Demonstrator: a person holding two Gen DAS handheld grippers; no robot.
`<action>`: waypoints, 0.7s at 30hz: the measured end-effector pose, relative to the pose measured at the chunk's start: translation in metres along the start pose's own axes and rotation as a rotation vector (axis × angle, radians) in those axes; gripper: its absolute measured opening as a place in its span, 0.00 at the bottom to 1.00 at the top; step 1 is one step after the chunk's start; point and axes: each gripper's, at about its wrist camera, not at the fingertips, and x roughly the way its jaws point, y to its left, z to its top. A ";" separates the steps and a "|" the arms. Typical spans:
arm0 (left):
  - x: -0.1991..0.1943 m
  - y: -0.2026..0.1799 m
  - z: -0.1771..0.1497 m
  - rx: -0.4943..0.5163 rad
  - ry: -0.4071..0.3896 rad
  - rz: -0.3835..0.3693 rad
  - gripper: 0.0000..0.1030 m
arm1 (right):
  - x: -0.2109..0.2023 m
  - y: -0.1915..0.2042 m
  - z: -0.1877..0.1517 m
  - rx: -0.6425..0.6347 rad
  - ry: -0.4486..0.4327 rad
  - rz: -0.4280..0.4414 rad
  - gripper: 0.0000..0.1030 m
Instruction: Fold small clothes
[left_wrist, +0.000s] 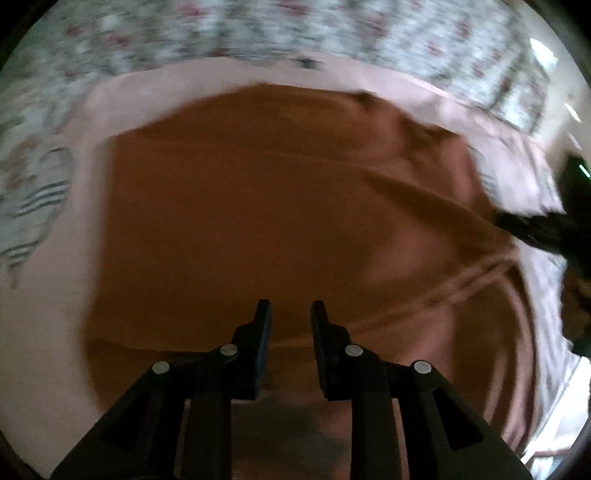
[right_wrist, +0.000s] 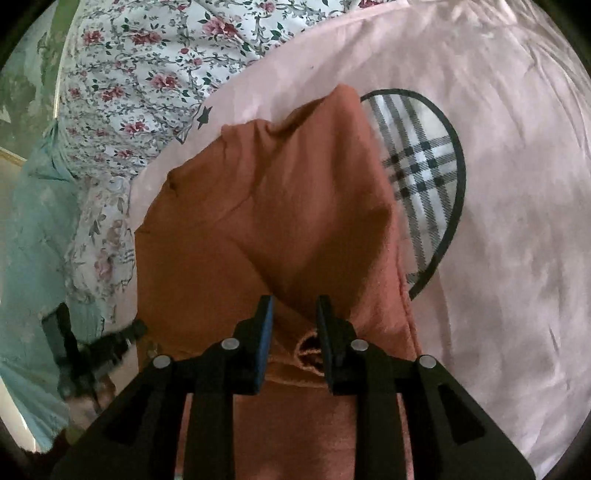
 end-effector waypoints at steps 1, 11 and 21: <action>0.003 -0.019 0.001 0.041 0.000 -0.035 0.27 | 0.002 -0.001 0.003 0.027 0.020 0.017 0.25; 0.024 -0.131 0.005 0.346 -0.070 -0.058 0.59 | 0.016 -0.004 -0.010 0.047 0.147 0.000 0.37; 0.056 -0.090 0.005 0.319 -0.032 0.097 0.22 | -0.015 0.011 0.002 0.046 -0.013 0.361 0.11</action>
